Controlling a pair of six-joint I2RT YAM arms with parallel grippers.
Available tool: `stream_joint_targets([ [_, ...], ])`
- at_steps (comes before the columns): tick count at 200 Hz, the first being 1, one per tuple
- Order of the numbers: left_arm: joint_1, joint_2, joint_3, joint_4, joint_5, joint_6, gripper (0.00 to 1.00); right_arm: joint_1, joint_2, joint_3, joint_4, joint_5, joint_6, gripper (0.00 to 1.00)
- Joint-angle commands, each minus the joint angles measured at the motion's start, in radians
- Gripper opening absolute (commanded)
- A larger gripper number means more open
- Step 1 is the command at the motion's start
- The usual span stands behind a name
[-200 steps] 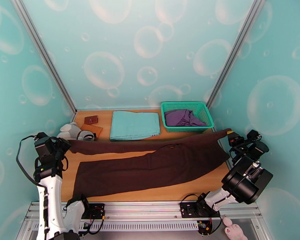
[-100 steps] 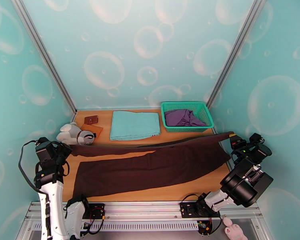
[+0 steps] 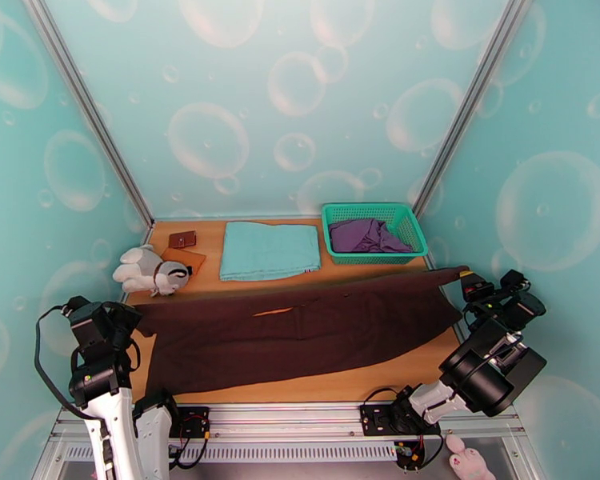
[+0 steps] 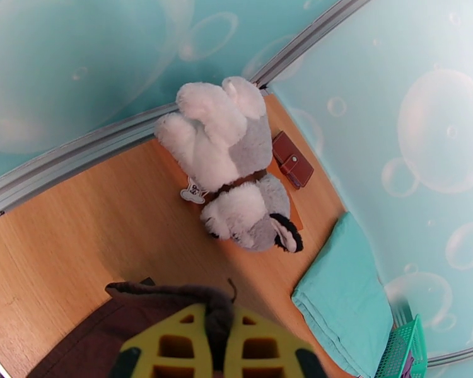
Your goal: Fold and stack the trousers
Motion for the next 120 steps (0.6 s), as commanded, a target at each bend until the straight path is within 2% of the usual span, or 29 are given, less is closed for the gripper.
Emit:
stream_joint_targets([
  [1, 0.022, -0.029, 0.025, -0.034, -0.079, -0.007, 0.00, -0.066, 0.040, 0.000, -0.039, 0.130, 0.055, 0.00],
  [29, 0.029, -0.034, 0.036, -0.064, -0.095, -0.014, 0.00, -0.076, 0.036, -0.003, -0.049, 0.141, 0.056, 0.00],
  [88, 0.031, -0.099, -0.018, -0.140, 0.078, -0.118, 0.00, -0.086, 0.048, -0.022, -0.016, 0.134, 0.085, 0.03],
  [120, 0.029, -0.157, -0.052, -0.162, 0.049, -0.117, 0.00, -0.109, 0.032, -0.063, 0.064, 0.118, 0.140, 0.05],
])
